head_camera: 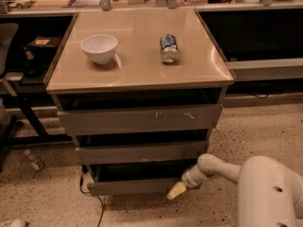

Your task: Open bottom drawer

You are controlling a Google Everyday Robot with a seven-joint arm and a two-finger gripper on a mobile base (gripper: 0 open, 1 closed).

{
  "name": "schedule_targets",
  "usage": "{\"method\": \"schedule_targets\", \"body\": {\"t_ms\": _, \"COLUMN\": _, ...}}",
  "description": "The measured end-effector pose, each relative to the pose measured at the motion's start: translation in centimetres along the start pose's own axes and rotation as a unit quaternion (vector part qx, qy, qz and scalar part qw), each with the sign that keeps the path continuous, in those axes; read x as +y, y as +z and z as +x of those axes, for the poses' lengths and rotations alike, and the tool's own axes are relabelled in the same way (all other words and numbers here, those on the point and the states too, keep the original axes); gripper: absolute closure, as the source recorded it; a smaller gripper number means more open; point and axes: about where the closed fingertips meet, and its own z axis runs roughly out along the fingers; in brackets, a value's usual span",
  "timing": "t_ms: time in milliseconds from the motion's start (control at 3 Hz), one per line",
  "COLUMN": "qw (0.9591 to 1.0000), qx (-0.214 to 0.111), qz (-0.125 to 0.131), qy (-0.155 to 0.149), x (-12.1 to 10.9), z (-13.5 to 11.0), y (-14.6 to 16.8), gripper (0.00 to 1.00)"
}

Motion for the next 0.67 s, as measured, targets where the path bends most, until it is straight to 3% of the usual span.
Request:
{"method": "schedule_targets", "body": {"t_ms": 333, "qw": 0.9995, "qx": 0.014, "qz": -0.022, "qy": 0.019, "x": 2.16, "z": 2.47, "y": -1.34, "gripper": 0.00}}
{"method": "schedule_targets", "body": {"t_ms": 667, "qw": 0.9994, "qx": 0.016, "qz": -0.026, "qy": 0.019, "x": 2.55, "z": 2.75, "y": -1.24, "gripper": 0.00}}
